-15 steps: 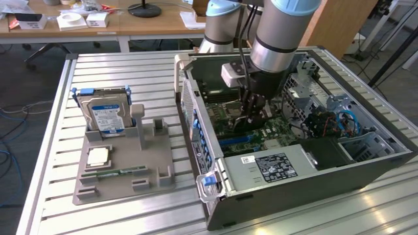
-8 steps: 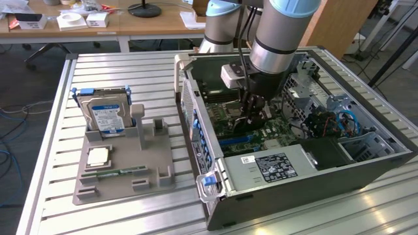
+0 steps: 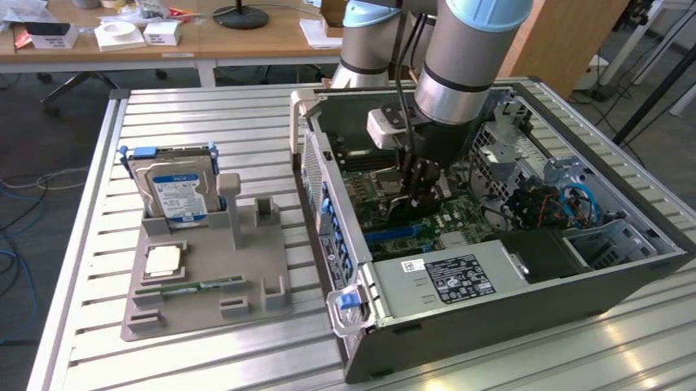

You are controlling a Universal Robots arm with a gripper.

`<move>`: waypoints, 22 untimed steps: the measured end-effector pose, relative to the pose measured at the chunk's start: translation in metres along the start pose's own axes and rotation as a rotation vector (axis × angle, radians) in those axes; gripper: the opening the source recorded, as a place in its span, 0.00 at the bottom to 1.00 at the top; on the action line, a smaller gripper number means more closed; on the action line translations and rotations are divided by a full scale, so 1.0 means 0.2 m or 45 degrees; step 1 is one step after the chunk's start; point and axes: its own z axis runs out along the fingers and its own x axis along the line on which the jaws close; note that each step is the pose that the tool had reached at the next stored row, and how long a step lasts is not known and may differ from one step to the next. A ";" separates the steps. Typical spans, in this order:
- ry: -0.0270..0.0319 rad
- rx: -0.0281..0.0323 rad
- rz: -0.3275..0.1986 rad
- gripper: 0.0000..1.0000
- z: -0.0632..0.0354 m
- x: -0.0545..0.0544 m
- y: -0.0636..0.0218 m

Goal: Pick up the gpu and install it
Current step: 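Insert the gpu into the slot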

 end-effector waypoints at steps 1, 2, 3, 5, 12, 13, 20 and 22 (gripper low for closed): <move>-0.0001 -0.0001 0.000 0.26 0.000 0.00 0.001; -0.0002 -0.0001 0.000 0.26 0.001 0.00 0.002; 0.0000 -0.0001 0.000 0.26 0.001 0.00 0.003; 0.0001 -0.0002 0.000 0.26 0.001 0.00 0.004; 0.0002 -0.0002 0.000 0.26 0.015 0.00 0.013; 0.0003 -0.0003 0.000 0.26 0.015 0.00 0.013; -0.0005 0.0002 0.000 0.26 0.021 0.00 0.013; 0.0001 -0.0001 0.000 0.26 0.025 0.00 0.014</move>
